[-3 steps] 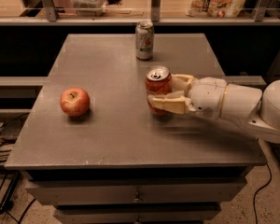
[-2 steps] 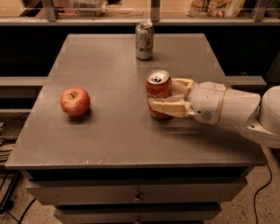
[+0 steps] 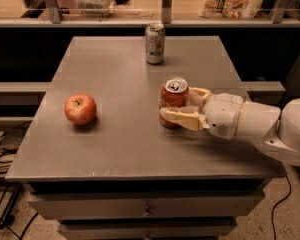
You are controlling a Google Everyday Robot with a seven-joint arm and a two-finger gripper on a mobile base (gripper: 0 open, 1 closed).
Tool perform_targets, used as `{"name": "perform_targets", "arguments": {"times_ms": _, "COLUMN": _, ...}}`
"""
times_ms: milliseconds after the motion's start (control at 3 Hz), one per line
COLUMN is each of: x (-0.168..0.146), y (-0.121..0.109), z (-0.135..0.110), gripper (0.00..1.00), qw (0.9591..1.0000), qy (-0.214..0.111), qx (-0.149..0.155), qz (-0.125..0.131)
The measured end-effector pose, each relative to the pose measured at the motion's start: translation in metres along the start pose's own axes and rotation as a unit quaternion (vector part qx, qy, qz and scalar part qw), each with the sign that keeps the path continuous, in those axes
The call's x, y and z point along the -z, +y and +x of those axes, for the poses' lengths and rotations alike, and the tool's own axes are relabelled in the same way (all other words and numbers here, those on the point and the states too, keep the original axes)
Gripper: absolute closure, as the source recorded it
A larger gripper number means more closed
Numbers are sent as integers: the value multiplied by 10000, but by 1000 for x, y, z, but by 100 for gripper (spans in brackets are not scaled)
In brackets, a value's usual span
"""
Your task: Place coke can upright
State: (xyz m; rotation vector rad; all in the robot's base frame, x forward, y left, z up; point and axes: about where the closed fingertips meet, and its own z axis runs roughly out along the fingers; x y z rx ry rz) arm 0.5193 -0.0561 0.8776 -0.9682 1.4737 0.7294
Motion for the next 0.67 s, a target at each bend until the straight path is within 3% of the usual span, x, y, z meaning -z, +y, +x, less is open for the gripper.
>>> {"name": "perform_targets", "arguments": {"times_ms": 333, "x": 3, "y": 2, "z": -2, "gripper": 0, "qw": 10000, "qy": 45, "qx": -12, "qz": 33}}
{"name": "perform_targets", "arguments": {"times_ms": 667, "x": 4, "y": 2, "z": -3, "gripper": 0, "qw": 10000, "qy": 49, "qx": -12, "qz": 36}}
